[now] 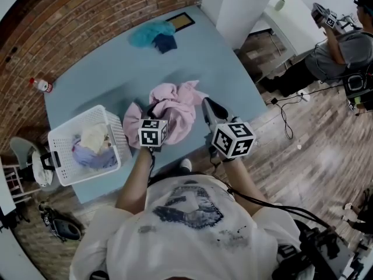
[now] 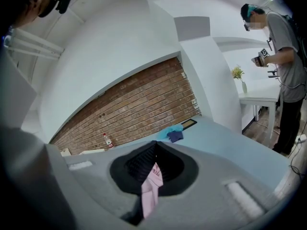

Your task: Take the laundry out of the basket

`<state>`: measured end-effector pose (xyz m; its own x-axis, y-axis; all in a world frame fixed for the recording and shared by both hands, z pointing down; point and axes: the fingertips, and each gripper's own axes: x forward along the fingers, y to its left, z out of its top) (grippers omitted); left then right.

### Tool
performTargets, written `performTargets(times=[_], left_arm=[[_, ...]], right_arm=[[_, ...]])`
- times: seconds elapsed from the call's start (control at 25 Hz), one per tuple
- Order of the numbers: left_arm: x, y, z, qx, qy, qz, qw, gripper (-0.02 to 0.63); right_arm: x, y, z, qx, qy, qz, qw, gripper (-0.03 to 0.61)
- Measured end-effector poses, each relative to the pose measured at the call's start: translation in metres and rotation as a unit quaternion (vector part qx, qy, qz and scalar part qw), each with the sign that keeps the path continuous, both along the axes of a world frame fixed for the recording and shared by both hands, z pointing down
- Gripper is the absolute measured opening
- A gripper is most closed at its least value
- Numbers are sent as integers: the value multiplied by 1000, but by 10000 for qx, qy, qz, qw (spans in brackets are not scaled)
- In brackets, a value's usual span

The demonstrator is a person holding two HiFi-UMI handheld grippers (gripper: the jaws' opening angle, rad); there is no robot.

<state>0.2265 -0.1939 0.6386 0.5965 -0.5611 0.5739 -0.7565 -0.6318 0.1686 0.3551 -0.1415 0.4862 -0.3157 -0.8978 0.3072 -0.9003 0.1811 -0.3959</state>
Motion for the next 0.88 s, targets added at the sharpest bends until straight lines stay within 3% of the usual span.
performTargets(times=[0.16,0.56,0.88], left_arm=[[-3,0,-8,79,-25,-23,10000,190],[-12,12,-35,200,115,-173,9996,209],[-29,27,-55,65,198,-270,9994,244]], right_arm=[[-2,0,-2,20,-29,-9,10000,-3],[-9,7,-15,139,-75,-58,9999,-3],[-21,13,-22,224,-123,-126,9996,-3]])
